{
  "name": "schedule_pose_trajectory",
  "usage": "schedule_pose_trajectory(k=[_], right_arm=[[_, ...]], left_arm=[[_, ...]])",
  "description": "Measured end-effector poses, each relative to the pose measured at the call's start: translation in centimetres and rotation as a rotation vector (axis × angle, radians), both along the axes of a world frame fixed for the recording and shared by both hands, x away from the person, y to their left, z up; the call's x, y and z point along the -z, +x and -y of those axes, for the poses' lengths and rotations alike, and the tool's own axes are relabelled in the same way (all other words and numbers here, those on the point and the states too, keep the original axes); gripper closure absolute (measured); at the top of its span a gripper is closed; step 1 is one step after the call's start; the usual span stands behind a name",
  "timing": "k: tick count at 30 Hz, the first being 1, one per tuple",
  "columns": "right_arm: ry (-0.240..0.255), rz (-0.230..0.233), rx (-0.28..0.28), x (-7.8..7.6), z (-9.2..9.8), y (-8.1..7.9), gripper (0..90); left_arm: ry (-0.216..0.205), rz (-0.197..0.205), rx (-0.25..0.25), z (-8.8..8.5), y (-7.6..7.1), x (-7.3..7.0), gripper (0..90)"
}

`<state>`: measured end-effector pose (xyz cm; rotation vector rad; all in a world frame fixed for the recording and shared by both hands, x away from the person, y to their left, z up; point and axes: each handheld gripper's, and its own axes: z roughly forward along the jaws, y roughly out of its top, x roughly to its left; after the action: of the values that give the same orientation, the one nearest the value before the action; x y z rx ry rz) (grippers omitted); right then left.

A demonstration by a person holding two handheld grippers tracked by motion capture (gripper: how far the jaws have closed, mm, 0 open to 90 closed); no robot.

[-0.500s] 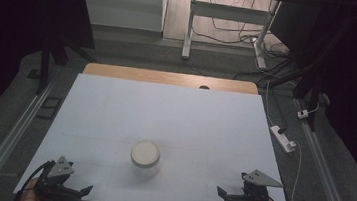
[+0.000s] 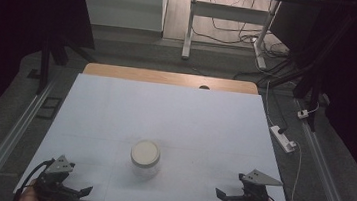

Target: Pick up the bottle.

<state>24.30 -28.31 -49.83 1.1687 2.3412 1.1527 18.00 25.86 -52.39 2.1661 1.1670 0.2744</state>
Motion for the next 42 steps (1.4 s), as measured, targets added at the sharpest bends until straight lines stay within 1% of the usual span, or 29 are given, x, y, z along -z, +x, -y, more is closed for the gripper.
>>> schedule_pose_trajectory(k=[6,10,12,13,15,20,24,25,29,34,35,36,38,40,42], right_arm=[[-0.01,-0.006,-0.009,0.0,-0.1,0.1,0.0],[-0.012,-0.009,-0.01,0.1,-0.1,0.1,0.0],[-0.014,-0.013,-0.013,0.1,-0.1,0.2,0.0],[-0.014,-0.013,-0.013,0.1,-0.1,0.1,0.0],[-0.014,-0.01,-0.017,0.1,-0.2,0.1,0.0],[-0.024,-0.003,-0.023,0.1,-0.3,0.1,0.0],[-0.027,-0.002,-0.024,0.1,-0.3,0.0,0.0],[-0.027,-0.002,-0.026,0.1,-0.3,0.0,0.0],[-0.035,0.001,-0.033,0.1,-0.4,0.0,0.0],[-0.037,0.001,-0.036,0.1,-0.5,0.0,0.0],[-0.037,0.001,-0.036,0.1,-0.5,0.0,0.0],[-0.037,0.0,-0.037,0.1,-0.5,0.0,0.0],[-0.037,0.001,-0.036,0.1,-0.5,0.0,0.0],[-0.039,0.001,-0.036,0.1,-0.5,0.0,0.0],[-0.038,0.0,-0.037,0.1,-0.5,0.0,0.0]], left_arm=[[0.011,-0.006,-0.009,0.1,0.1,0.0,0.0],[0.007,-0.003,-0.004,0.1,0.0,0.0,0.0],[-0.008,-0.002,0.005,0.0,0.0,-0.1,0.0],[-0.008,-0.002,0.005,0.0,0.0,-0.1,0.0],[-0.032,0.002,0.013,0.0,-0.1,-0.3,0.0],[-0.05,0.042,0.012,-0.1,-0.1,-0.7,0.0],[-0.06,0.056,0.015,0.0,-0.1,-0.9,0.0],[-0.058,0.066,0.02,0.0,-0.1,-1.0,0.0],[-0.061,0.074,0.038,0.2,0.0,-1.0,0.0],[-0.07,0.096,0.073,0.7,0.4,-1.2,0.0],[-0.07,0.096,0.073,0.7,0.4,-1.2,0.0],[-0.077,0.1,0.09,0.9,0.5,-1.3,0.0],[-0.077,0.1,0.099,1.0,0.6,-1.3,0.0],[-0.079,0.101,0.119,1.3,0.8,-1.3,0.0],[-0.091,0.107,0.135,1.4,1.0,-1.3,0.0]])
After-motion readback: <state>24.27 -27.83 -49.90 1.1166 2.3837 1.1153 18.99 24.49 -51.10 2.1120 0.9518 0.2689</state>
